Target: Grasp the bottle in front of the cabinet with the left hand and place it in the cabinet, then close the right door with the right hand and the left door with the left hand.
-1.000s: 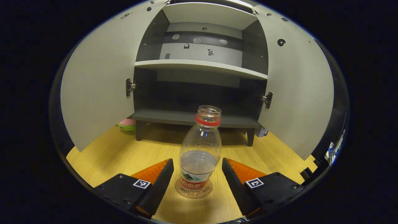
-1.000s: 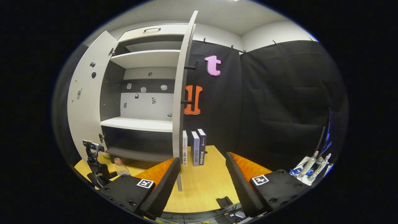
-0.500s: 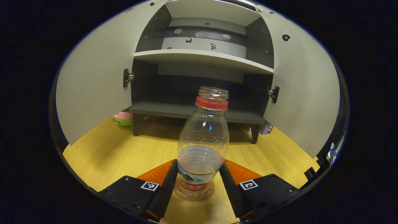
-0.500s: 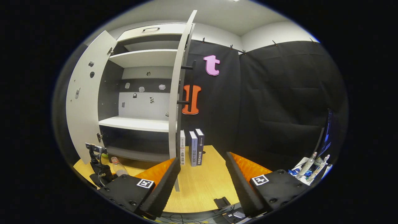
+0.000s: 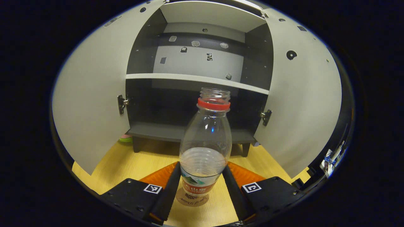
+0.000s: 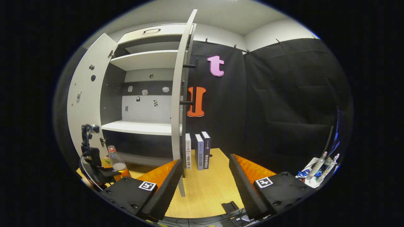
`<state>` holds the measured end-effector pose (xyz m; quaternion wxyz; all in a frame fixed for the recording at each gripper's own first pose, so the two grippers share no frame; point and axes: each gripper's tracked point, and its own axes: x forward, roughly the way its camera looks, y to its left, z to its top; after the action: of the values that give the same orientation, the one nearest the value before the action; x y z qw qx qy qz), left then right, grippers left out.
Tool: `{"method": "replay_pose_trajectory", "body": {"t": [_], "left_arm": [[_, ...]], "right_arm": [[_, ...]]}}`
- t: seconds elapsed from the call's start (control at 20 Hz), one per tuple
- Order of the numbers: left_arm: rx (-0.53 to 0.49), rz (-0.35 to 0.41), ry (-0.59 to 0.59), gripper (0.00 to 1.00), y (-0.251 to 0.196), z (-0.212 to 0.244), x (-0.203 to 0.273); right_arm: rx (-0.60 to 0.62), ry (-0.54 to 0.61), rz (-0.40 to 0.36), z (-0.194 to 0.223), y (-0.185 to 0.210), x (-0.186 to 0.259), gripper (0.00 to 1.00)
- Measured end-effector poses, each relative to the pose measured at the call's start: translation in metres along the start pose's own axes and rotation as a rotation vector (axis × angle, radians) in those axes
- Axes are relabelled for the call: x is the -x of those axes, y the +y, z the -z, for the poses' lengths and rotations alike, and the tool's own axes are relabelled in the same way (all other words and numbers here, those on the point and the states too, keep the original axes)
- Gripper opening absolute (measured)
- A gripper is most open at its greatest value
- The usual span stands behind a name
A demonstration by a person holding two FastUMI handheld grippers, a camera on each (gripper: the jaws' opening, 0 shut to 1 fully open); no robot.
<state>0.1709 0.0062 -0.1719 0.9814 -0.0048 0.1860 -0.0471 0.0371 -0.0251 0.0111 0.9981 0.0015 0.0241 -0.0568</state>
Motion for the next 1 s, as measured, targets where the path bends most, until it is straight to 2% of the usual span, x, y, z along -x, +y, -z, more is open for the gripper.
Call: {"method": "replay_pose_trajectory", "body": {"t": [0.3,0.55,0.65,0.85,0.9,1.0], "left_arm": [[0.027,0.072,-0.065,0.78,-0.01,-0.106,0.006],[-0.009,0.119,-0.146,0.78,-0.03,-0.19,-0.002],[-0.009,0.13,-0.166,0.77,-0.04,-0.214,-0.013],[-0.081,0.121,-0.181,0.77,-0.059,-0.244,-0.044],[-0.091,0.119,-0.18,0.77,-0.063,-0.249,-0.053],[-0.093,0.122,-0.176,0.77,-0.073,-0.257,-0.072]], "right_arm": [[-0.013,0.01,-0.014,0.008,-0.003,-0.005,0.89],[-0.036,0.025,-0.031,0.011,-0.008,-0.013,0.89],[-0.032,0.029,-0.029,0.012,-0.016,-0.017,0.89],[-0.05,0.027,-0.015,0.01,-0.035,-0.027,0.89],[-0.056,0.029,-0.008,0.011,-0.04,-0.03,0.98],[-0.069,0.036,0.007,0.013,-0.051,-0.034,0.98]]}}
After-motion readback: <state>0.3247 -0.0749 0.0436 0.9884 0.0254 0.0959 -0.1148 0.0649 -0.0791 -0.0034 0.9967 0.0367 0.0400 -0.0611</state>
